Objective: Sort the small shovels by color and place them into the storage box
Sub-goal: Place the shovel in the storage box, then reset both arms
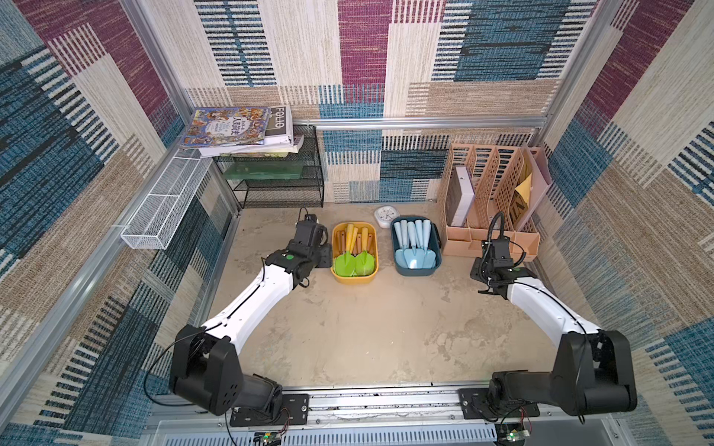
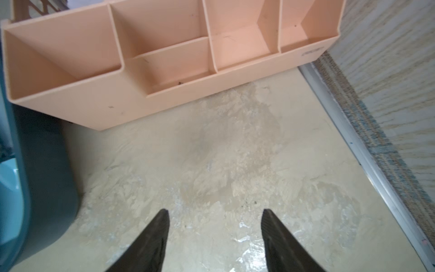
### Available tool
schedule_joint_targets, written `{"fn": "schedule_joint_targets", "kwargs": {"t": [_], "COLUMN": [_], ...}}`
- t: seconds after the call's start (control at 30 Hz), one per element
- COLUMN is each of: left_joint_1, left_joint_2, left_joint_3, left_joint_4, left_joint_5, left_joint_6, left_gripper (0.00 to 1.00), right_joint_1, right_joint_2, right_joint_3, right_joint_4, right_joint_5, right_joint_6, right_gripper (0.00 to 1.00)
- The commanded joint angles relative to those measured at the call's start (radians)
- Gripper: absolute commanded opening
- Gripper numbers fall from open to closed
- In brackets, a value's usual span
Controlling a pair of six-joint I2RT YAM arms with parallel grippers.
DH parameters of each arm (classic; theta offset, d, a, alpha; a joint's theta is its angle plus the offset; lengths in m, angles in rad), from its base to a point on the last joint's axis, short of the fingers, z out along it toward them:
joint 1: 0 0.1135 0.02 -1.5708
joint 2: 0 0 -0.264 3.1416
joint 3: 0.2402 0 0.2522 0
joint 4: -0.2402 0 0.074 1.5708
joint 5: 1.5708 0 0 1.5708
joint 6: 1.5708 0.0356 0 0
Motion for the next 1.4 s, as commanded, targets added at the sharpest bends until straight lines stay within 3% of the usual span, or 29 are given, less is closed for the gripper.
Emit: {"fn": "schedule_joint_targets", "kwargs": {"t": [0.0,0.03,0.13,0.2,0.23,0.37,0.5,0.67,0.77,0.83,0.97,1.0,1.17,1.37], "left_joint_1": [0.039,0.067,0.129,0.183,0.211,0.308,0.323,0.328,0.335,0.334,0.335,0.335,0.335,0.349], "left_joint_2": [-0.052,-0.058,-0.039,-0.019,-0.004,0.067,0.134,0.144,0.160,0.150,0.106,0.097,0.125,0.124], "left_joint_3": [-0.094,-0.114,-0.175,-0.204,-0.218,-0.233,-0.280,-0.385,-0.396,-0.421,-0.523,-0.554,-0.632,-0.608], "left_joint_4": [0.110,0.106,0.150,0.183,0.206,0.276,0.456,0.686,0.705,0.741,0.883,0.932,1.116,1.059], "left_joint_5": [-0.192,-0.193,-0.263,-0.226,-0.204,-0.127,-0.116,-0.086,-0.049,-0.035,0.005,0.011,0.044,0.071], "left_joint_6": [0.060,0.069,0.112,0.115,0.110,0.029,0.102,0.157,0.164,0.171,0.188,0.190,0.213,0.202], "left_gripper": [0.73,0.74,0.85,0.87,1.00,1.00,1.00,1.00,1.00,1.00,1.00,1.00,1.00,1.00], "right_joint_1": [-0.001,0.002,0.002,0.002,0.000,0.009,0.009,-0.031,-0.071,-0.072,-0.070,-0.070,-0.083,-0.083], "right_joint_2": [-0.061,-0.080,-0.086,-0.053,-0.026,0.045,0.068,0.082,0.128,0.133,0.187,0.199,0.186,0.183], "right_joint_3": [-0.095,-0.137,-0.242,-0.268,-0.275,-0.347,-0.405,-0.414,-0.488,-0.449,-0.506,-0.522,-0.502,-0.501], "right_joint_4": [0.228,0.297,0.491,0.567,0.599,0.819,1.019,1.084,1.279,1.201,1.358,1.415,1.352,1.343], "right_joint_5": [0.093,0.124,0.180,0.189,0.195,0.195,0.165,0.064,-0.020,-0.054,-0.232,-0.235,-0.257,-0.257], "right_joint_6": [-0.067,-0.086,-0.173,-0.233,-0.244,-0.254,-0.270,-0.317,-0.344,-0.344,-0.434,-0.442,-0.424,-0.421], "right_gripper": [0.92,0.96,0.95,0.95,0.95,0.95,0.95,0.95,0.95,0.95,0.95,0.95,0.95,0.95]}}
